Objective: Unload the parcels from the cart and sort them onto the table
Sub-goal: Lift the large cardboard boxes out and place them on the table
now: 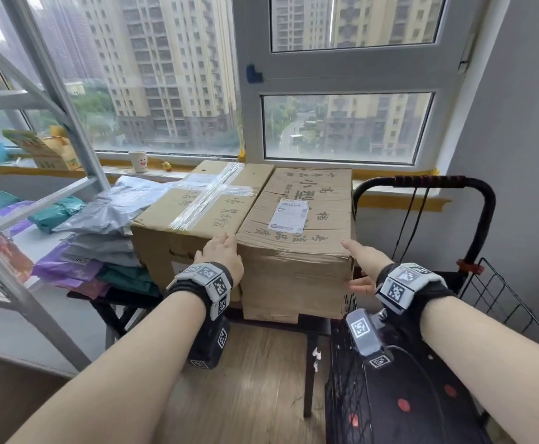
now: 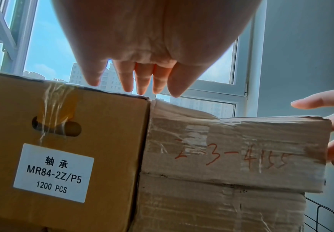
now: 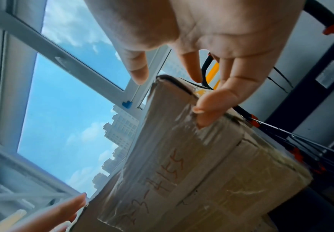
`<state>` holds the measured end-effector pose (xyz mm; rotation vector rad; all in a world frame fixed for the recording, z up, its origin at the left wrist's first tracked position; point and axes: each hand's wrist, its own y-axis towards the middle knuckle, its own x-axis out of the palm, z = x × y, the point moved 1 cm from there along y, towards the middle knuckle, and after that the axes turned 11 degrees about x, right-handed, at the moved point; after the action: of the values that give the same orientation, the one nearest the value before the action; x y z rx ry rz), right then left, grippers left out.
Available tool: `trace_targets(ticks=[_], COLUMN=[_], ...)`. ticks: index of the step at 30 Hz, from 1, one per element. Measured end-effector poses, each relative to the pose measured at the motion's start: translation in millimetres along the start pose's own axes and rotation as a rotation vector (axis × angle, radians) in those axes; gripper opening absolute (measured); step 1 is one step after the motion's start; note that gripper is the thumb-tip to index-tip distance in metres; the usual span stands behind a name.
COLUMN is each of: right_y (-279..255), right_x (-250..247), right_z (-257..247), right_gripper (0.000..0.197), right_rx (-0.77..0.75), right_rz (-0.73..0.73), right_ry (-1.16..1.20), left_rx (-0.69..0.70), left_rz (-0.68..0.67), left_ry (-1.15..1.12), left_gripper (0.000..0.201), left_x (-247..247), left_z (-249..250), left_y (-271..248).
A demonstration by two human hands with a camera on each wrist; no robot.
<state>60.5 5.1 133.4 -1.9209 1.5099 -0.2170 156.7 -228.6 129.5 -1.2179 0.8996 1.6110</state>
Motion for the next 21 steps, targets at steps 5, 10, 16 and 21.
trace_targets(ticks=[5, 10, 16, 21], right_y=[1, -4, -21, -40], right_x=[-9, -8, -1, 40], right_z=[-8, -12, -12, -24], right_gripper=[0.074, 0.054, 0.047, 0.054], right_rx=[-0.165, -0.275, -0.328, -0.610], right_rz=[0.121, 0.148, 0.325, 0.496], right_ry=[-0.209, -0.357, -0.585, -0.856], left_rx=[-0.010, 0.040, 0.091, 0.158], left_rz=[0.002, -0.004, -0.001, 0.026], left_ry=[0.008, 0.057, 0.100, 0.118], left_gripper=[0.057, 0.040, 0.038, 0.045], left_x=[-6, -10, -10, -27], left_z=[10, 20, 16, -9], left_y=[-4, -10, -10, 3])
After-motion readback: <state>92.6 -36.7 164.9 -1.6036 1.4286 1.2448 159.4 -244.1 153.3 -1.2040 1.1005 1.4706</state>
